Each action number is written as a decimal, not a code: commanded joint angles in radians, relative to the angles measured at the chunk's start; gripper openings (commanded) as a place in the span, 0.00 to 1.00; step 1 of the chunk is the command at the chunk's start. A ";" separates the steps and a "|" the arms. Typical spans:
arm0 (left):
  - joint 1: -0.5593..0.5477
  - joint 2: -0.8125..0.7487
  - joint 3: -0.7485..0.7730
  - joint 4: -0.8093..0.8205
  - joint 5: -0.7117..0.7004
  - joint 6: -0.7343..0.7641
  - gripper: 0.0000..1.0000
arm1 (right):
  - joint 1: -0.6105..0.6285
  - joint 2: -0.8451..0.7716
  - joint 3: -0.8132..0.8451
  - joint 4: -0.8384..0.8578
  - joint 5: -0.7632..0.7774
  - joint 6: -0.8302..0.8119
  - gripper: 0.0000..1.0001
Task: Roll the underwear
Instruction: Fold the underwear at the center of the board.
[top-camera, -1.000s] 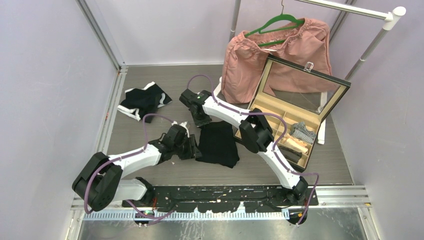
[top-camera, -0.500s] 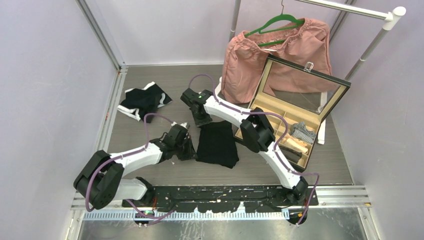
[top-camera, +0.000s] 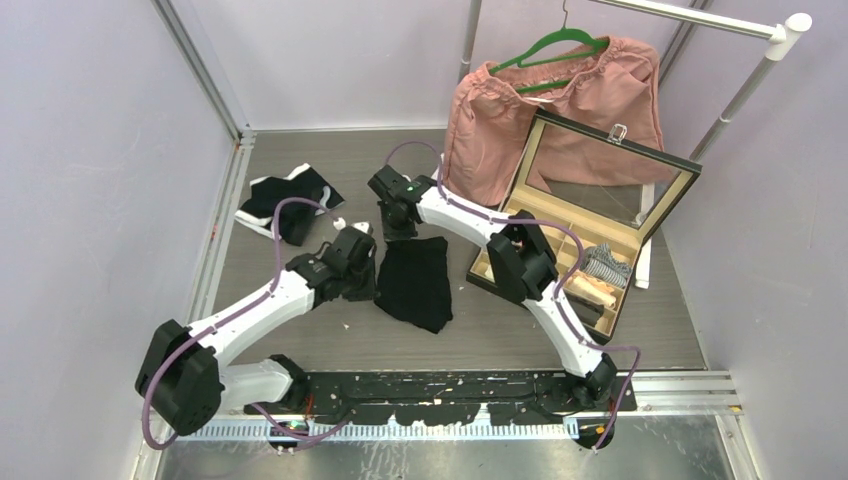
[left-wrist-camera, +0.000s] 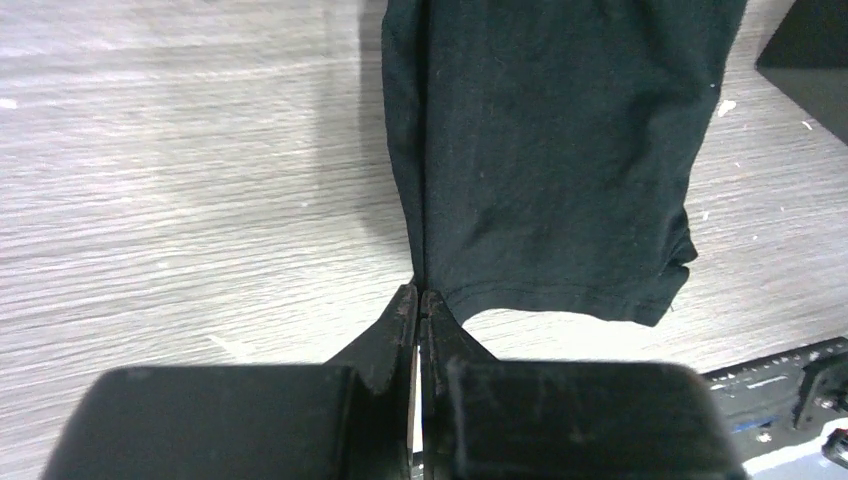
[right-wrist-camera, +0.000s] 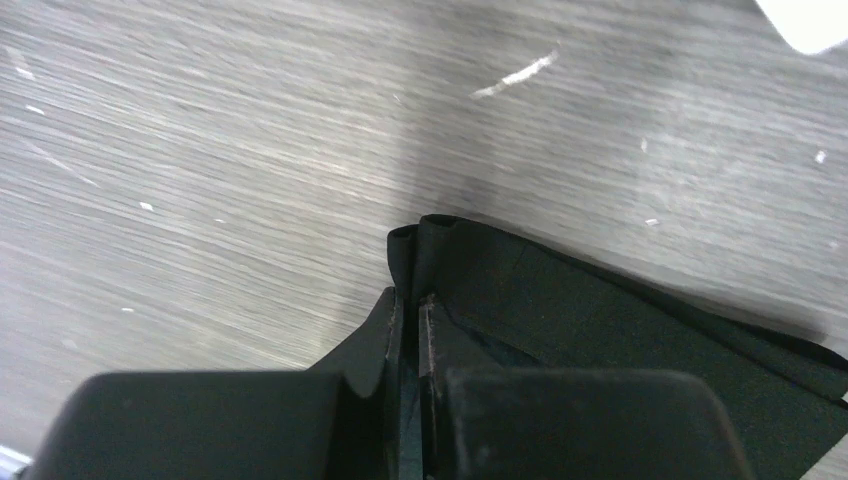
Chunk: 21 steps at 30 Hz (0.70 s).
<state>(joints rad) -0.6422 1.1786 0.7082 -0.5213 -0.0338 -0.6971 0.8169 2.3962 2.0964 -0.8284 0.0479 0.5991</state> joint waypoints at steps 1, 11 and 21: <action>-0.005 0.023 0.110 -0.214 -0.133 0.084 0.01 | -0.032 -0.113 -0.028 0.170 -0.107 0.090 0.01; -0.061 0.067 0.218 -0.336 -0.207 0.091 0.01 | -0.134 -0.256 -0.342 0.627 -0.321 0.289 0.01; -0.179 0.191 0.317 -0.318 -0.225 0.114 0.01 | -0.207 -0.306 -0.495 0.716 -0.366 0.302 0.01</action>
<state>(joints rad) -0.7876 1.3396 0.9733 -0.7937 -0.2535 -0.6075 0.6331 2.1880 1.6363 -0.2142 -0.3294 0.8940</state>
